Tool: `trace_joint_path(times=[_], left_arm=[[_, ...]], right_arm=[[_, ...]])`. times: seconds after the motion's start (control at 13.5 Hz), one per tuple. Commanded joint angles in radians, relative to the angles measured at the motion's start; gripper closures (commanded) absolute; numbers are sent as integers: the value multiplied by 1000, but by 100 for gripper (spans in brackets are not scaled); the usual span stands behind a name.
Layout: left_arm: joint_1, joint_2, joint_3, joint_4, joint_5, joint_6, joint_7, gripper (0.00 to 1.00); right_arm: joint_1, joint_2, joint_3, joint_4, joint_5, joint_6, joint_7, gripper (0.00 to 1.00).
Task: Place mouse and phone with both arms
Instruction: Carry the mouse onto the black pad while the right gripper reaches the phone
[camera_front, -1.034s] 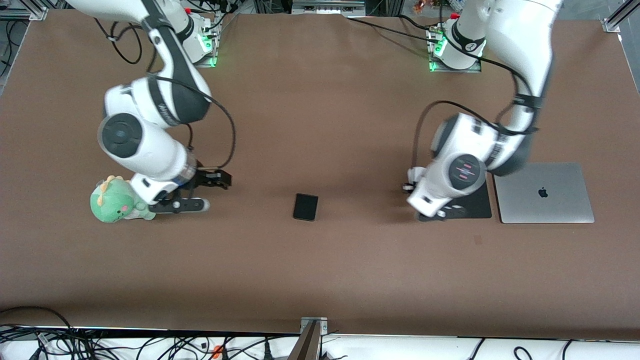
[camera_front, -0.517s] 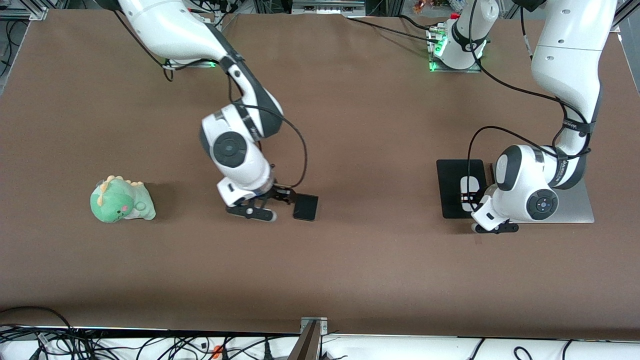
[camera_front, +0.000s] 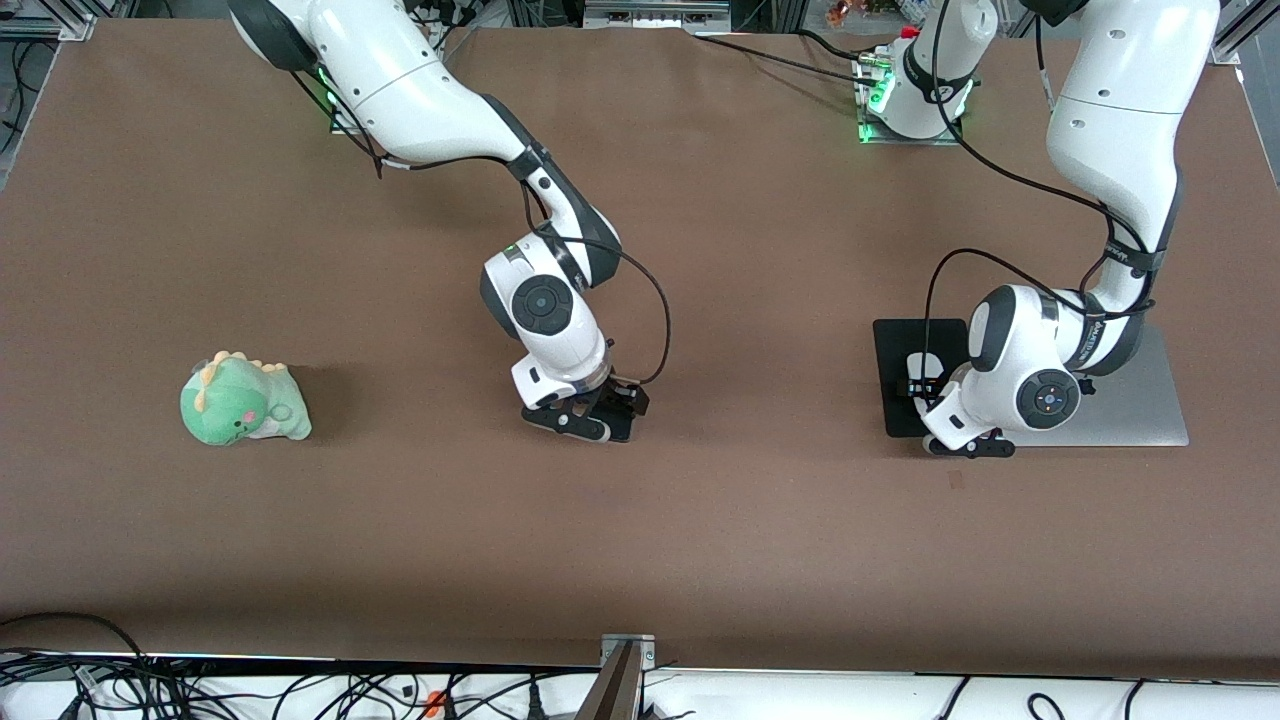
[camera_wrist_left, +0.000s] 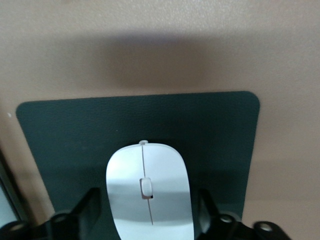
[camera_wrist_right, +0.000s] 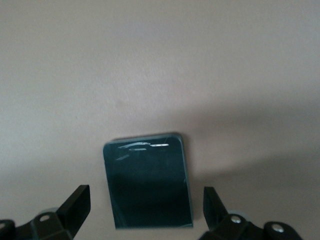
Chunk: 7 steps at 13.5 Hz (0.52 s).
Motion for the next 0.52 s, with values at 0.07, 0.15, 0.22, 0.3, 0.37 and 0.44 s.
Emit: trace_joint_path(times=[0.07,0.15,0.22,0.3,0.37,0.44], left_arm=[[1,-95,-12,28,16,-64,-2,0],[2,-136,-13,42,5,-126,-5,0],[-8,-176,-16,56,5,-161,-10,0],[-11,-219,-19,70,9,-184,-10,0],[-11,-271,-19,90,16,-226,1,0],[-11,-317,-19,122,19,-281,4,0]], right_arm=[[3,55,-5,70,-95,-2,-11,0],[5,56,-5,70,-95,9,-11,0],[11,61,-5,70,-95,13,-11,0],[11,64,-5,73,-95,22,-11,0],[11,64,-5,73,-95,29,-13,0],[11,66,-5,70,-95,36,-11,0]])
